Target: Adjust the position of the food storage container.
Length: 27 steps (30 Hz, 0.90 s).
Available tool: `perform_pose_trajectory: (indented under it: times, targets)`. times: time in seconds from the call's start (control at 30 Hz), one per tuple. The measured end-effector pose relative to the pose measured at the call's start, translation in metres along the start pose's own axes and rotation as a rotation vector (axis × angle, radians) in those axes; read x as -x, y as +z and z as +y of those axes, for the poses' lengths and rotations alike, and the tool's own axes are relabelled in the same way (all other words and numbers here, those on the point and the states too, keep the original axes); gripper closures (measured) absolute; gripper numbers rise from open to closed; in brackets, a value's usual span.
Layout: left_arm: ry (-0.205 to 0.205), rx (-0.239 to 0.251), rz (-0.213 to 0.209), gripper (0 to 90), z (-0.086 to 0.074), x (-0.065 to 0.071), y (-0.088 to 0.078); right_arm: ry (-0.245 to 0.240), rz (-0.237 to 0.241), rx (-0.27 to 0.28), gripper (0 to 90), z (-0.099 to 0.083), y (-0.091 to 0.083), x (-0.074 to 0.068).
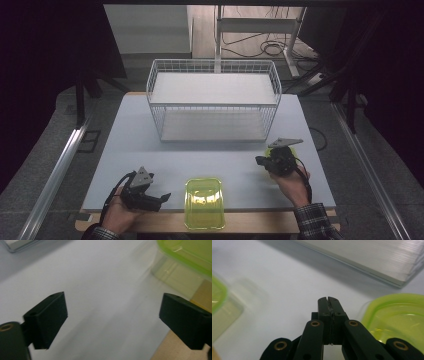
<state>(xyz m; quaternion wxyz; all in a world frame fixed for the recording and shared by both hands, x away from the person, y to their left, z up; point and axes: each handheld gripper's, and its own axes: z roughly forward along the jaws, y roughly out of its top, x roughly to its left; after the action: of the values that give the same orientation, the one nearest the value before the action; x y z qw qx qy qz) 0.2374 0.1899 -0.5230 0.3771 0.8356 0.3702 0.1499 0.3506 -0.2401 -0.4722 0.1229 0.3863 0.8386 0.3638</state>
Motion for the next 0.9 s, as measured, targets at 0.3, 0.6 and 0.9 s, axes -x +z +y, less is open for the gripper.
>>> perform_pose_trajectory:
  times: [0.3,0.6,0.9]
  targets:
    - [0.034,-0.007,-0.156,67.7,-0.004,0.027,-0.01,-0.023,0.063,0.015,87.6,-0.016,-0.012,-0.027]
    - [0.1,-0.061,-0.285,89.5,-0.001,0.06,0.003,-0.017,0.116,-0.013,88.1,-0.039,-0.024,-0.048]
    - [0.126,-0.057,-0.31,89.3,0.013,0.073,0.018,-0.024,0.178,-0.056,88.2,-0.065,-0.035,-0.074]
